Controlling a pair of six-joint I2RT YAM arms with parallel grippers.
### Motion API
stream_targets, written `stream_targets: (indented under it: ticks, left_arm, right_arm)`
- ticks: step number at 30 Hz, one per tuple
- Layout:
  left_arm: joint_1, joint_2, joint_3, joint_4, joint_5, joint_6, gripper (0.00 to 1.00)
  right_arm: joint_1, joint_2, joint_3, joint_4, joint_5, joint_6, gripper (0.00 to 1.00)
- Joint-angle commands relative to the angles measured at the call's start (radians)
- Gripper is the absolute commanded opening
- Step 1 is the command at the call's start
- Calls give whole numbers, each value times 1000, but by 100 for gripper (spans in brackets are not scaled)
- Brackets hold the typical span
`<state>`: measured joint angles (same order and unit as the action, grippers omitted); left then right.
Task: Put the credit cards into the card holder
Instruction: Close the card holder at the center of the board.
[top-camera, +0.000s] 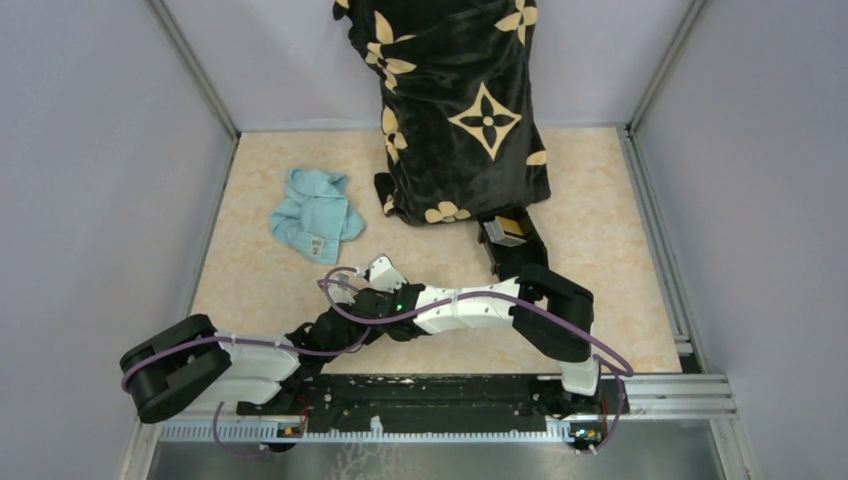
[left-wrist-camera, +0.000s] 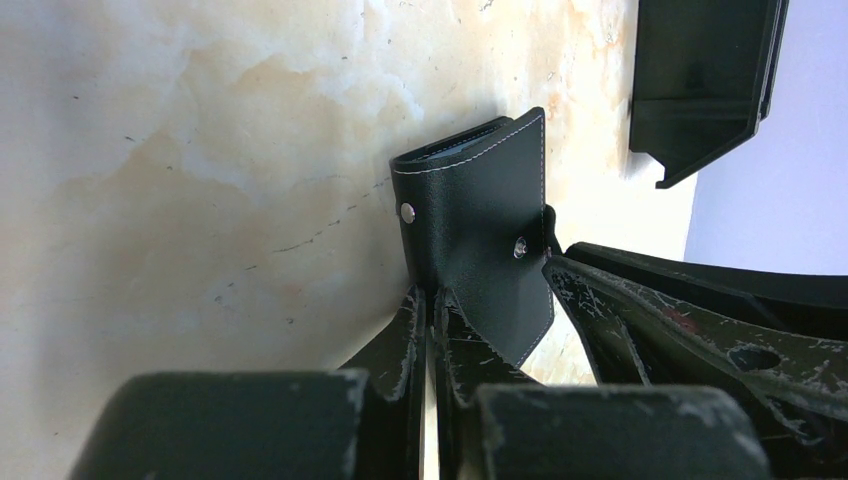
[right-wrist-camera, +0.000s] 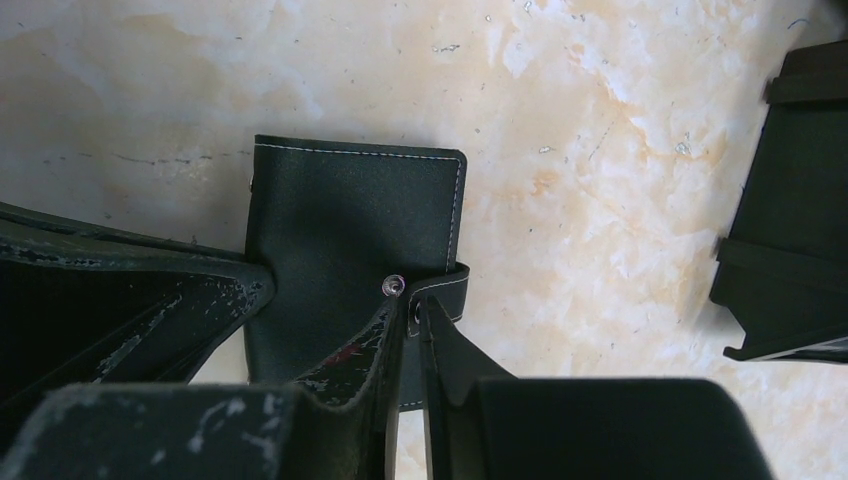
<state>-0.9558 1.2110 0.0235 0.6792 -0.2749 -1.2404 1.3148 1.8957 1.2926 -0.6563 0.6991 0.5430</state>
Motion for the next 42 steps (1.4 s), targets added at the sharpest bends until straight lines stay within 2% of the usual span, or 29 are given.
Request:
stream_targets:
  ticks: [1,8,42]
  left_arm:
    - [2,-10,-21,-47,-10,21,1]
    - [1,-13,-14,-55,-9,24,1]
    - [2,-18,-29,-40,-3,15,1]
  right_arm:
    - [9,-5,35,-10,32,12,8]
    - [9,0,34,-20,38,17,0]
    - [-11,52,18,11,-12,10,0]
